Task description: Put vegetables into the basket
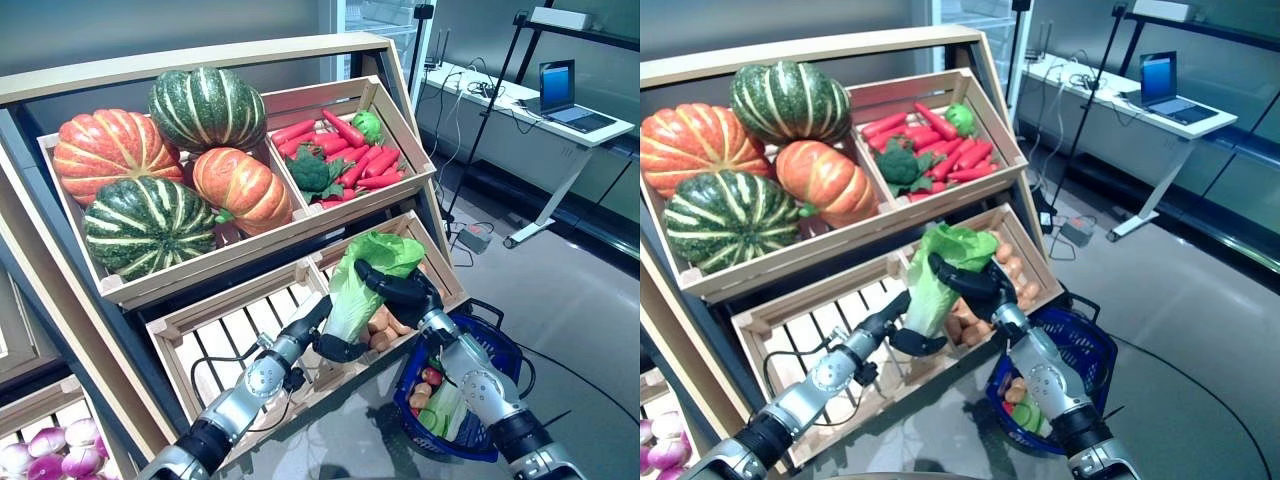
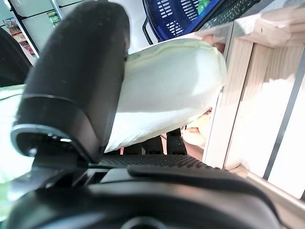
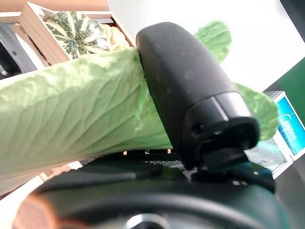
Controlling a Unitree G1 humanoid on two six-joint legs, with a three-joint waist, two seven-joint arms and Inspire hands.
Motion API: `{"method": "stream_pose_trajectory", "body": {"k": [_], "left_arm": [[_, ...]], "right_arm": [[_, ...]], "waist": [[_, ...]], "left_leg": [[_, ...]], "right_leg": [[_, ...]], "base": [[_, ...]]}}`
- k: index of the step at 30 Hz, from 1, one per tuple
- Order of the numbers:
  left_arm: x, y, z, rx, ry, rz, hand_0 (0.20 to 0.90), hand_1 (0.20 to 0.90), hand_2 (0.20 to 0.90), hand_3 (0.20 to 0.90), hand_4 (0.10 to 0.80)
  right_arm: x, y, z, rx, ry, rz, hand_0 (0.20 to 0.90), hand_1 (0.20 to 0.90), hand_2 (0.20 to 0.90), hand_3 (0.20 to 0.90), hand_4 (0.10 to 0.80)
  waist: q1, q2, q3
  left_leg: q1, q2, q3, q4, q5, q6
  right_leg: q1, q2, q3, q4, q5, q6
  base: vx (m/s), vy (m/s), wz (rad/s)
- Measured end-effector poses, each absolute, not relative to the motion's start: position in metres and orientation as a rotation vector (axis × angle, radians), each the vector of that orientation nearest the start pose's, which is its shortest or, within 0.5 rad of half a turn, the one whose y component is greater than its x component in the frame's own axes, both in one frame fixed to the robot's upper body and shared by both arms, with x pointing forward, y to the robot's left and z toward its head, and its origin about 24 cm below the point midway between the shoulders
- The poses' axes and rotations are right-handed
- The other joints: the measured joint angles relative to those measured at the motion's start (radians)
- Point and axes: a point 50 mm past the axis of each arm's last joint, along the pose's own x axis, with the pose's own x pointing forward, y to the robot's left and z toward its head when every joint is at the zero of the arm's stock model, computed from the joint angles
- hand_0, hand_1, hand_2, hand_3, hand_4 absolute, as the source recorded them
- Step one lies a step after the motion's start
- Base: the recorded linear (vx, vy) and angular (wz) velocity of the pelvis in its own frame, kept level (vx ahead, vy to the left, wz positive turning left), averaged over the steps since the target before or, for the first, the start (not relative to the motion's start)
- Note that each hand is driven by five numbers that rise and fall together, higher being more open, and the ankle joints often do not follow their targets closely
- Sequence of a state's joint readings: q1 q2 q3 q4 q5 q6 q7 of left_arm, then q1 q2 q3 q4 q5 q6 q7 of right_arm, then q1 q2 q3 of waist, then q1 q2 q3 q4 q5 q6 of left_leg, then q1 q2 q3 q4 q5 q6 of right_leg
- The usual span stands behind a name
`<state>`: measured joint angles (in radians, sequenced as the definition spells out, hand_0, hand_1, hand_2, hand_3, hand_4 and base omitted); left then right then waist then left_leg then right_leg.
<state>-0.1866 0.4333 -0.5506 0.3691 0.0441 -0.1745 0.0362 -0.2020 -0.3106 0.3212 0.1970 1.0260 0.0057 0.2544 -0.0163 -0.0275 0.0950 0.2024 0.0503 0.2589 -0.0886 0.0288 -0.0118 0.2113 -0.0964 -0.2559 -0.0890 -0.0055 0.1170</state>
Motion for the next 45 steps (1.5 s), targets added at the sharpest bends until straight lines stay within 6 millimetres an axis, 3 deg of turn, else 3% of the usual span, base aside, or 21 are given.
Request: {"method": "stream_pose_trajectory", "body": {"k": [9, 16, 20, 22, 27, 30, 40, 45], "left_arm": [[0.239, 0.134, -0.023, 0.511, 0.138, -0.466, 0.900, 0.900, 0.900, 0.900, 0.800], [0.222, 0.144, -0.037, 0.489, 0.206, -0.431, 0.900, 0.900, 0.900, 0.900, 0.800], [0.220, 0.149, -0.043, 0.494, 0.236, -0.422, 0.900, 0.900, 0.900, 0.900, 0.800], [0.217, 0.165, -0.048, 0.492, 0.276, -0.351, 0.900, 0.900, 0.900, 0.900, 0.800], [0.209, 0.237, -0.051, 0.416, 0.391, 0.011, 0.900, 0.900, 0.900, 0.900, 0.800], [0.200, 0.257, -0.055, 0.343, 0.433, 0.100, 0.900, 0.900, 0.900, 0.900, 0.800], [0.191, 0.243, -0.065, 0.283, 0.480, 0.013, 0.900, 0.900, 0.900, 0.900, 0.800], [0.204, 0.239, -0.056, 0.295, 0.428, 0.003, 0.900, 0.900, 0.900, 0.900, 0.800]], "right_arm": [[0.269, -0.138, 0.031, 0.695, 0.131, 0.421, 0.300, 0.300, 0.300, 0.300, 0.400], [0.252, -0.169, 0.006, 0.718, 0.169, 0.262, 0.300, 0.300, 0.300, 0.300, 0.400], [0.249, -0.187, 0.002, 0.628, 0.150, 0.183, 0.300, 0.300, 0.300, 0.300, 0.400], [0.249, -0.204, 0.003, 0.522, 0.143, 0.120, 0.300, 0.300, 0.300, 0.300, 0.400], [0.230, -0.279, -0.009, 0.347, 0.201, -0.194, 0.300, 0.300, 0.300, 0.300, 0.400], [0.221, -0.299, -0.014, 0.347, 0.199, -0.333, 0.300, 0.300, 0.300, 0.300, 0.400], [0.210, -0.318, -0.025, 0.355, 0.208, -0.578, 0.300, 0.300, 0.300, 0.300, 0.400], [0.230, -0.332, -0.007, 0.311, 0.170, -0.635, 0.300, 0.300, 0.300, 0.300, 0.400]], "waist": [[-0.007, 0.000, 0.000], [-0.027, 0.000, 0.000], [-0.027, 0.000, 0.000], [-0.027, 0.000, 0.000], [-0.023, -0.001, 0.002], [-0.023, 0.001, 0.004], [-0.020, 0.022, 0.032], [-0.017, 0.057, 0.072]], "left_leg": [[-0.002, 0.001, 0.012, 0.000, 0.000, 0.000], [-0.004, 0.003, 0.028, -0.001, -0.001, 0.001], [-0.010, 0.009, 0.038, -0.007, -0.001, 0.001], [-0.013, 0.010, 0.046, -0.007, -0.002, 0.000], [-0.023, 0.011, 0.045, -0.006, -0.002, 0.000], [-0.023, 0.010, 0.045, -0.008, -0.002, 0.000], [-0.046, 0.011, 0.045, -0.008, -0.001, 0.000], [-0.121, 0.009, 0.034, 0.008, 0.012, 0.006]], "right_leg": [[-0.007, 0.000, 0.009, 0.000, 0.001, 0.000], [-0.018, 0.003, 0.033, 0.000, 0.004, -0.001], [-0.030, 0.004, 0.044, -0.001, 0.007, -0.001], [-0.037, 0.005, 0.052, -0.001, 0.008, -0.001], [-0.045, 0.006, 0.052, -0.001, 0.011, -0.003], [-0.046, 0.006, 0.052, -0.001, 0.011, -0.003], [-0.069, 0.006, 0.053, -0.005, 0.015, -0.005], [-0.136, 0.003, 0.046, 0.001, 0.031, -0.007]], "base": [[0.002, -0.003, -0.02], [0.005, -0.012, -0.07], [0.018, -0.021, -0.09], [0.024, -0.024, -0.11], [0.024, -0.017, 0.00], [0.059, -0.028, 0.00], [0.043, -0.031, -0.01], [-0.165, -0.039, 0.04]]}}
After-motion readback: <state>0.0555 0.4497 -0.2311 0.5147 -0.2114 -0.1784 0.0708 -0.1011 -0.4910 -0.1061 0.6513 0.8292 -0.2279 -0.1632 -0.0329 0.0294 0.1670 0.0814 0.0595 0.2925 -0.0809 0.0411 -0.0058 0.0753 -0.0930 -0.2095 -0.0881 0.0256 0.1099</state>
